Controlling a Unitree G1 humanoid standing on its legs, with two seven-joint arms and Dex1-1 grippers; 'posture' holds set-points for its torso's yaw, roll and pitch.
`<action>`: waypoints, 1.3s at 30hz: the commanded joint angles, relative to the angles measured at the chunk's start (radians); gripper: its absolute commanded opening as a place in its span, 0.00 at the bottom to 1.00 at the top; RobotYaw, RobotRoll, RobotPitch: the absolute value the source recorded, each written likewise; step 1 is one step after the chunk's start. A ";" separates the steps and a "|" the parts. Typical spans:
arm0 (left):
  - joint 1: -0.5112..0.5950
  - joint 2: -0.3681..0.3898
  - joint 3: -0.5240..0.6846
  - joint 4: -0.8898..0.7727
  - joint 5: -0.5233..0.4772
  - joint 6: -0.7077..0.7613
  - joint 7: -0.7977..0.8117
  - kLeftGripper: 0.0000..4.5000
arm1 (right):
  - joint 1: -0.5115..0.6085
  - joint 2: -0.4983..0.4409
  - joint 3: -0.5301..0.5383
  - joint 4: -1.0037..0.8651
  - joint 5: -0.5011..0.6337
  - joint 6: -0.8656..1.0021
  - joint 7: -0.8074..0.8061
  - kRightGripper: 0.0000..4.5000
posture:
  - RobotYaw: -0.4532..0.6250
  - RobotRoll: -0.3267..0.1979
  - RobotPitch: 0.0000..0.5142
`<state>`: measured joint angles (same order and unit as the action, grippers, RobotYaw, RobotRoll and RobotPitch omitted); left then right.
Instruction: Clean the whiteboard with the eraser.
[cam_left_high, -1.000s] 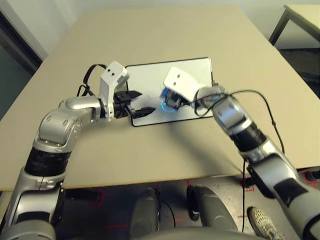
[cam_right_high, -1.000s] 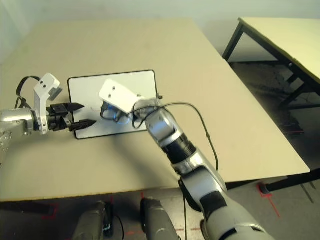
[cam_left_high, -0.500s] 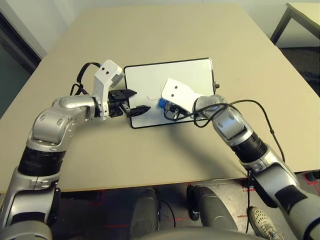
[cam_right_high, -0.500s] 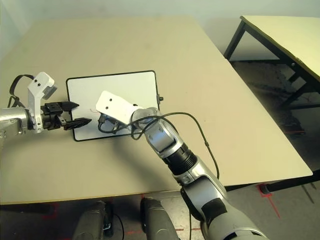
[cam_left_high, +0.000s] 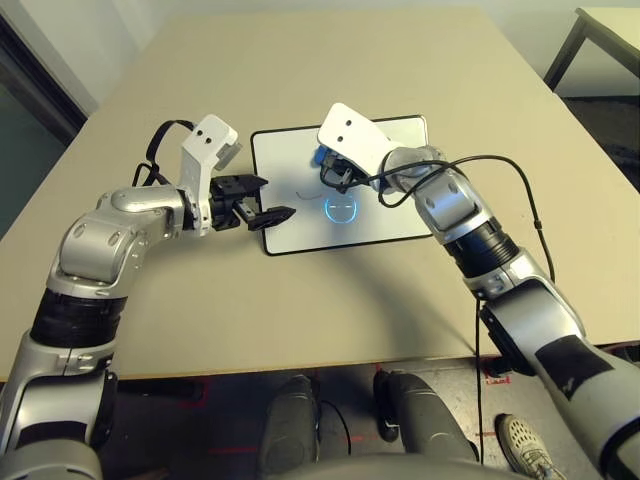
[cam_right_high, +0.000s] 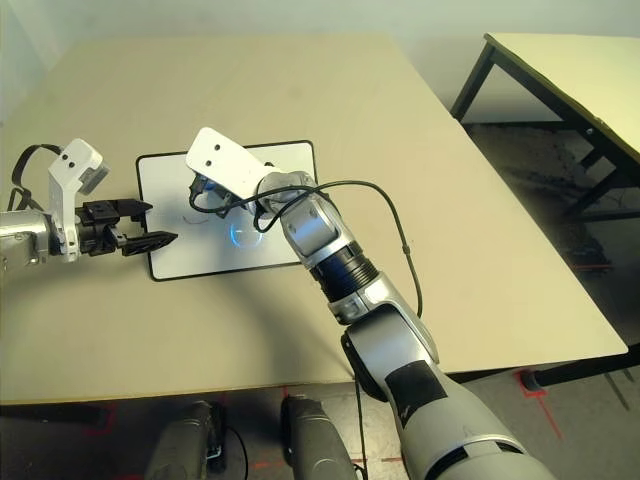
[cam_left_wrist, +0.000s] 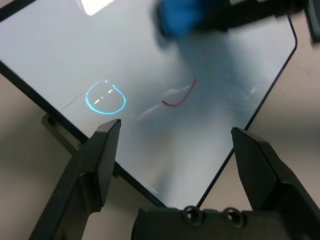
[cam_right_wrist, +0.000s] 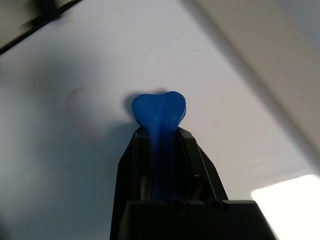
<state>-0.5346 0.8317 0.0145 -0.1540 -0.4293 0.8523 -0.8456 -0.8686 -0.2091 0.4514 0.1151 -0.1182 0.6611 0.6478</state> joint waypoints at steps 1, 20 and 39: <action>0.011 0.007 0.006 -0.002 0.002 0.005 0.000 1.00 | 0.084 -0.036 0.077 -0.112 -0.012 0.092 0.050 0.13 | 0.44 0.62 0.29; 0.020 0.019 0.003 -0.009 0.002 0.012 -0.013 1.00 | -0.019 0.010 0.031 0.023 -0.016 0.040 0.025 0.13 | 0.45 0.62 0.28; 0.017 0.019 -0.007 0.002 0.008 0.008 -0.020 1.00 | -0.181 0.054 0.006 0.205 -0.031 -0.053 -0.005 0.13 | 0.44 0.62 0.27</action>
<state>-0.5252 0.8452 0.0180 -0.1527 -0.4255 0.8553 -0.8603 -1.0603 -0.1641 0.4517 0.3081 -0.1437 0.6186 0.6332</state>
